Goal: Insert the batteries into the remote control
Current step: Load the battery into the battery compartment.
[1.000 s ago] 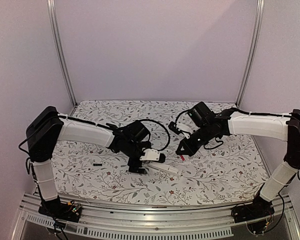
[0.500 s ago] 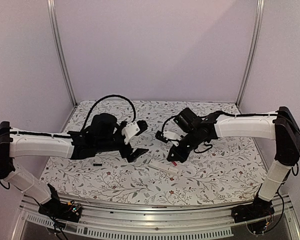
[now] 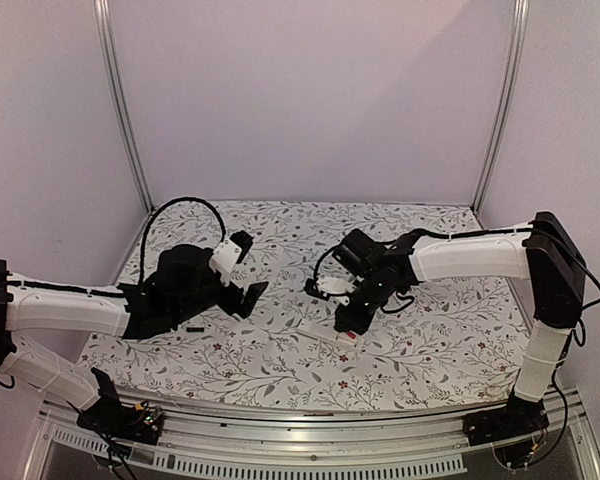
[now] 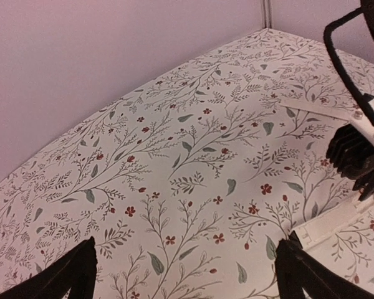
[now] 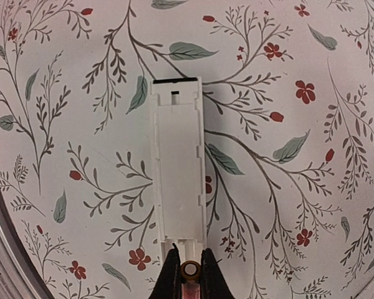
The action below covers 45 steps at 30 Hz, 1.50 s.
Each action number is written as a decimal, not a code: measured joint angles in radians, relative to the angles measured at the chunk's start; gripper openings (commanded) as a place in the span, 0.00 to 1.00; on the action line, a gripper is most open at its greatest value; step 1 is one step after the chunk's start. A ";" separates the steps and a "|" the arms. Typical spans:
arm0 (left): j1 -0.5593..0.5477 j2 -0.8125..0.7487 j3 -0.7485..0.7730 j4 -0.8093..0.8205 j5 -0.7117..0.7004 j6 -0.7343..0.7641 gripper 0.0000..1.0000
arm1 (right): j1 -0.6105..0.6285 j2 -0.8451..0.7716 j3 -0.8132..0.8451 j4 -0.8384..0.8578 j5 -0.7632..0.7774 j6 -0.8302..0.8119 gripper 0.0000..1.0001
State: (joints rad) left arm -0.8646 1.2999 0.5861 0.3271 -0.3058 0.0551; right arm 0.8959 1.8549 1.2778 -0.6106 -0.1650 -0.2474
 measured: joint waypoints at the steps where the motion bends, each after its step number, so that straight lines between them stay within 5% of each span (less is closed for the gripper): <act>1: 0.000 0.000 0.000 0.002 -0.006 -0.001 1.00 | 0.000 0.003 0.002 0.000 0.003 -0.001 0.06; 16: 0.008 0.000 -0.010 0.005 -0.021 0.005 1.00 | 0.028 0.021 0.006 -0.047 0.067 -0.016 0.09; 28: 0.012 -0.026 -0.016 -0.001 -0.021 0.010 1.00 | 0.034 0.048 0.023 -0.063 0.086 -0.021 0.30; 37: 0.014 -0.027 -0.016 -0.003 -0.017 0.023 1.00 | 0.033 0.050 0.057 -0.090 0.088 -0.011 0.28; 45: 0.014 -0.033 -0.016 -0.008 -0.017 0.023 1.00 | 0.003 0.031 0.070 -0.107 0.029 0.032 0.47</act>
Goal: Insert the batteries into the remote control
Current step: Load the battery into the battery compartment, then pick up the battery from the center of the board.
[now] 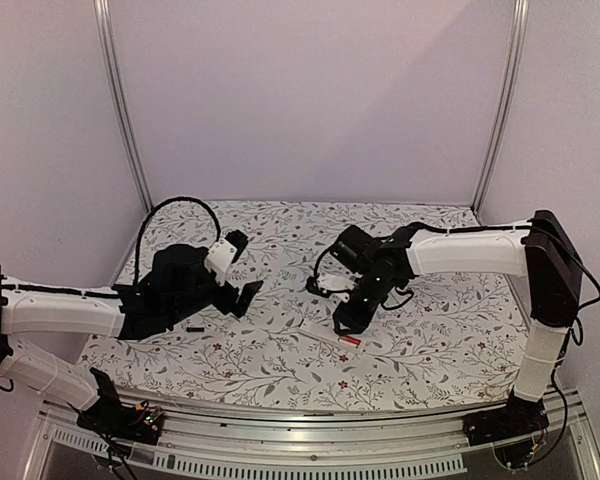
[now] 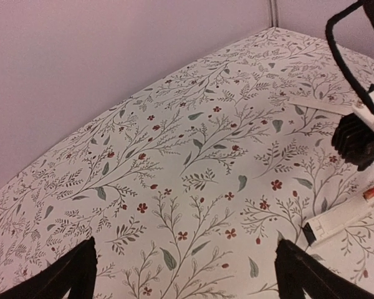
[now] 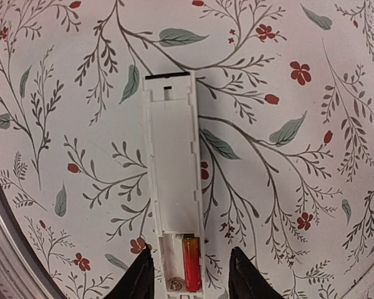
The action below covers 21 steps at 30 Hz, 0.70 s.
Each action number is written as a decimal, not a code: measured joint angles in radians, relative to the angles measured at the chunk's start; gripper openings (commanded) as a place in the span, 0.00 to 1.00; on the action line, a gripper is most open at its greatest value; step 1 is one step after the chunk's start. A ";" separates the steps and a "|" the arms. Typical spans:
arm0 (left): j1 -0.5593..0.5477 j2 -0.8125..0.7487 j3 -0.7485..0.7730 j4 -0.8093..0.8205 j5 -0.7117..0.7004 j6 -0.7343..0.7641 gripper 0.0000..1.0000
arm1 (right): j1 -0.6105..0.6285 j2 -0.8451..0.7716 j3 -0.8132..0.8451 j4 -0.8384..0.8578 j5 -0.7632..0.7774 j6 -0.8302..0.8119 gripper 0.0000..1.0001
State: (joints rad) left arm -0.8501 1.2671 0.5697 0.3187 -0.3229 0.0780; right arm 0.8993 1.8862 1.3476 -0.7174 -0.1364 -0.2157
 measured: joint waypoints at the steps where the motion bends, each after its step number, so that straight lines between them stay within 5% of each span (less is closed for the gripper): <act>1: 0.001 -0.003 -0.001 -0.004 0.000 0.000 1.00 | -0.009 -0.006 0.000 0.000 -0.006 0.008 0.54; 4: 0.014 -0.043 -0.007 -0.042 -0.001 -0.024 1.00 | -0.043 -0.036 -0.002 0.012 -0.029 0.032 0.95; 5: 0.025 -0.069 -0.010 -0.058 -0.001 -0.050 1.00 | -0.056 -0.055 -0.007 0.030 -0.036 0.041 0.98; 16: 0.121 -0.720 -0.139 -0.053 -0.189 -0.361 0.95 | -0.122 -0.332 -0.104 0.304 -0.103 0.108 0.99; 21: 0.122 -0.616 0.080 -0.391 -0.255 -0.387 0.97 | -0.152 -0.375 -0.150 0.360 -0.113 0.122 0.99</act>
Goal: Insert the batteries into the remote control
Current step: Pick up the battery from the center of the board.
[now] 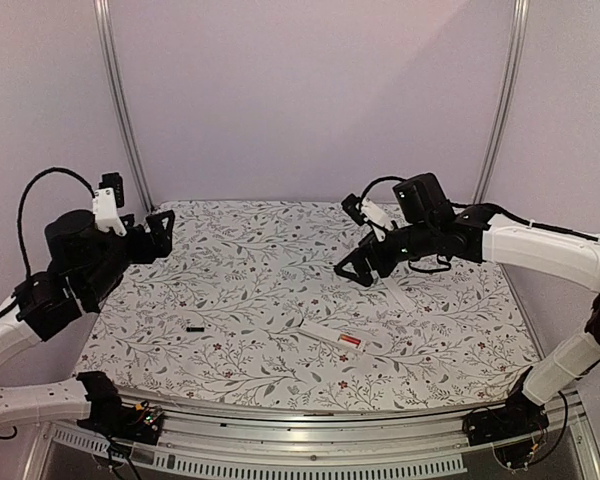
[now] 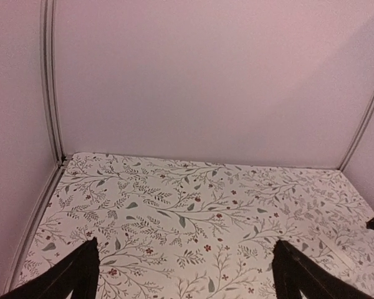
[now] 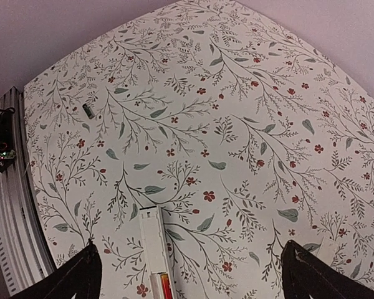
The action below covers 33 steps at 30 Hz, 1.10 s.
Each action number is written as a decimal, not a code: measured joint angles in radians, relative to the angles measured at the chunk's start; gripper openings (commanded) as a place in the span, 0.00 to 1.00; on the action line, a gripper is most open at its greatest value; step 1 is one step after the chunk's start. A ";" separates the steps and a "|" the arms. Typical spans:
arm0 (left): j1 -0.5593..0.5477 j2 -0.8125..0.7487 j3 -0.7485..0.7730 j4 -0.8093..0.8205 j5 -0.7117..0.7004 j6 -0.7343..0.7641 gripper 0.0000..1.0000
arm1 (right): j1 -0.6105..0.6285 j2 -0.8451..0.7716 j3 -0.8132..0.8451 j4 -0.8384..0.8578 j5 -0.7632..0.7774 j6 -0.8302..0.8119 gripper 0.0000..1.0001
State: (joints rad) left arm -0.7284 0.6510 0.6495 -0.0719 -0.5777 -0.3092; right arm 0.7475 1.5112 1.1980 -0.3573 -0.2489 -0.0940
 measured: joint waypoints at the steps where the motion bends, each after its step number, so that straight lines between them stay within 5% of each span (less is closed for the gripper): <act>1: 0.000 0.049 0.058 -0.074 -0.011 -0.006 0.98 | -0.003 -0.002 -0.008 0.005 -0.001 0.001 0.99; 6: 0.005 0.401 0.368 -0.468 -0.067 -0.021 1.00 | -0.004 -0.003 -0.032 0.019 -0.018 0.000 0.99; 14: 0.046 0.808 0.486 -0.786 0.083 0.079 0.97 | -0.005 -0.062 -0.122 0.076 -0.058 -0.021 0.99; 18: 0.042 0.869 0.558 -0.871 0.097 0.141 0.96 | -0.007 -0.101 -0.167 0.104 -0.073 -0.038 0.99; 22: -0.010 0.917 0.590 -0.938 0.035 0.233 0.81 | -0.009 -0.104 -0.171 0.131 -0.097 -0.040 0.99; 28: -0.092 1.030 0.390 -1.087 0.080 0.368 0.81 | -0.010 -0.104 -0.171 0.152 -0.126 -0.041 0.99; 33: -0.092 0.882 0.368 -1.034 0.180 0.515 0.81 | -0.010 -0.106 -0.172 0.158 -0.132 -0.041 0.99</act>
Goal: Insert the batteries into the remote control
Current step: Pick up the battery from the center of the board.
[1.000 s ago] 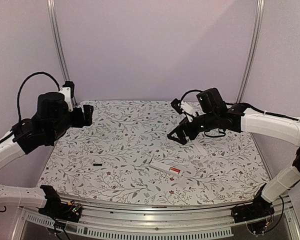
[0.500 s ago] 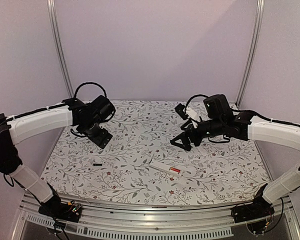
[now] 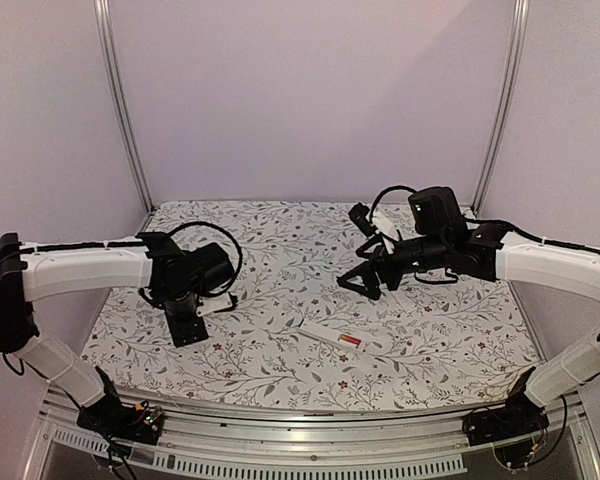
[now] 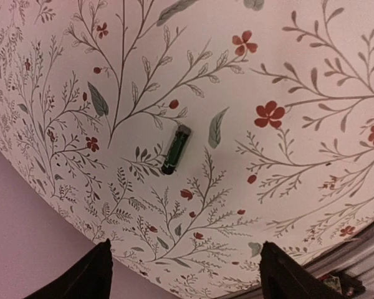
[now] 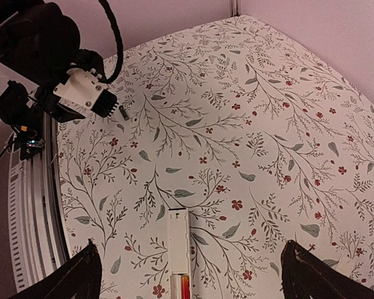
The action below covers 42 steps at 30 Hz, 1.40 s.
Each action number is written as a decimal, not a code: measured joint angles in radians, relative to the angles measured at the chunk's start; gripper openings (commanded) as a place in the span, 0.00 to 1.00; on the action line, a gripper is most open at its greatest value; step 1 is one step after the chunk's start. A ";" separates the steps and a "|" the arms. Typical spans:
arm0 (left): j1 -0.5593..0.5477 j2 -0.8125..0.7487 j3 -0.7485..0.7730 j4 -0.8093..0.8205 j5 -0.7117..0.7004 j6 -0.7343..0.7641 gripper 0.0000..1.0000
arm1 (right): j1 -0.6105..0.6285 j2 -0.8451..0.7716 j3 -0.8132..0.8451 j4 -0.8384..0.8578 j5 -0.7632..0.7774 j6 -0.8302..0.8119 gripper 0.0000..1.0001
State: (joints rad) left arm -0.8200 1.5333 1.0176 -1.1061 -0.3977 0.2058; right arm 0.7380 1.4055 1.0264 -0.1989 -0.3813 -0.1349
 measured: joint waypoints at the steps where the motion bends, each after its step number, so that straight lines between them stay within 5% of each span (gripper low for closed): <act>1: 0.000 -0.039 -0.008 0.032 0.014 0.035 0.80 | 0.000 0.000 0.000 0.000 0.000 0.000 0.99; 7: 0.028 -0.059 -0.129 0.169 0.058 0.188 0.78 | 0.000 0.000 0.000 0.000 -0.002 0.000 0.99; 20: 0.183 -0.021 -0.131 0.333 0.177 0.405 0.68 | 0.000 0.000 0.000 -0.001 -0.023 0.000 0.99; 32: 0.241 0.113 -0.100 0.352 0.226 0.459 0.60 | 0.000 0.004 0.000 -0.003 -0.046 0.000 0.99; 42: 0.282 0.153 -0.078 0.347 0.275 0.475 0.42 | 0.000 0.004 0.000 -0.011 -0.054 0.000 0.99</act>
State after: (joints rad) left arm -0.5381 1.6863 0.9398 -0.7589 -0.1230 0.6811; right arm 0.7380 1.4094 1.0264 -0.2096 -0.4355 -0.1352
